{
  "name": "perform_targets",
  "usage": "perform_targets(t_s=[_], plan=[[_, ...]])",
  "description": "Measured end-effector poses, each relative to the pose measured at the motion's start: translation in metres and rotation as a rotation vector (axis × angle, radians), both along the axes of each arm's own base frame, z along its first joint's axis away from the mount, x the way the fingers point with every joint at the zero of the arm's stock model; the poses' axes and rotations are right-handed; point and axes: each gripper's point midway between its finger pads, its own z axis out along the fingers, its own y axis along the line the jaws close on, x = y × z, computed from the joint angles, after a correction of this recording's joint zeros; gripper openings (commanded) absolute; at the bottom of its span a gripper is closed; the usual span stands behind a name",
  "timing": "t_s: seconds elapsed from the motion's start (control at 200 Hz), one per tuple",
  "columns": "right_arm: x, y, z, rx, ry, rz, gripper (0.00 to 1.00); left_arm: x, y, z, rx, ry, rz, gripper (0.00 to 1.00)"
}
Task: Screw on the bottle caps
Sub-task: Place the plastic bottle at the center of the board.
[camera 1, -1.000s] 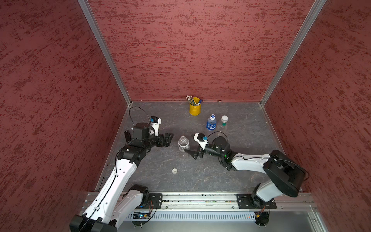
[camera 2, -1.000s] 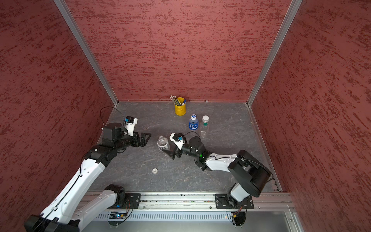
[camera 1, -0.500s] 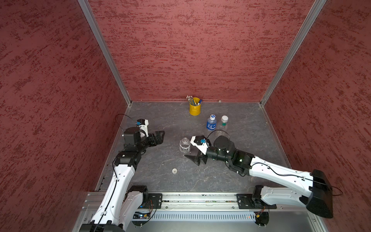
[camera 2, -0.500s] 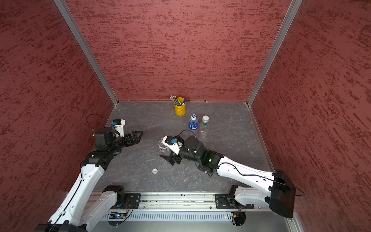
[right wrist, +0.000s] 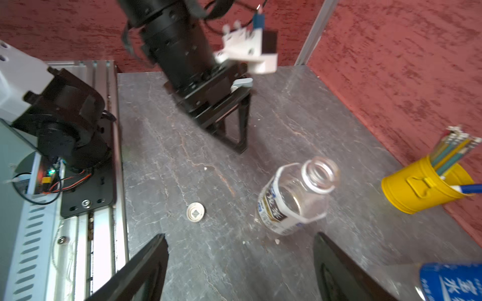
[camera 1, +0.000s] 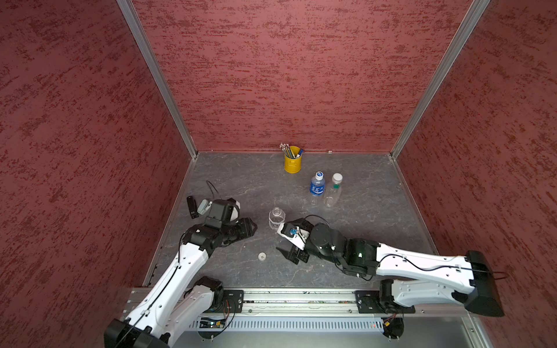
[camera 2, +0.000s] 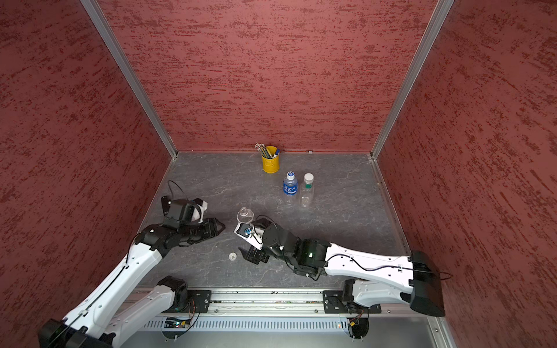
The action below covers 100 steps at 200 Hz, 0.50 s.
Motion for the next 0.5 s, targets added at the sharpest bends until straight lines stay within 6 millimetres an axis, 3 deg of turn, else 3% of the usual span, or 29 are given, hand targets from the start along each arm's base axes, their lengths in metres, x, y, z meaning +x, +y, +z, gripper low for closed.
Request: perform_targets(t_s=[0.09, 0.19, 0.501], plan=[[0.006, -0.008, 0.005, 0.011, -0.031, -0.045, 0.92, -0.02, -0.011, -0.017, 0.025, 0.095, -0.006, 0.46], [0.013, -0.017, 0.008, 0.026, -0.064, -0.092, 0.94, -0.036, -0.008, -0.033, 0.074, 0.166, 0.013, 0.44], [0.031, -0.044, 0.014, 0.065, -0.135, -0.203, 0.96, -0.042, -0.009, -0.075, 0.164, 0.285, 0.01, 0.38]])
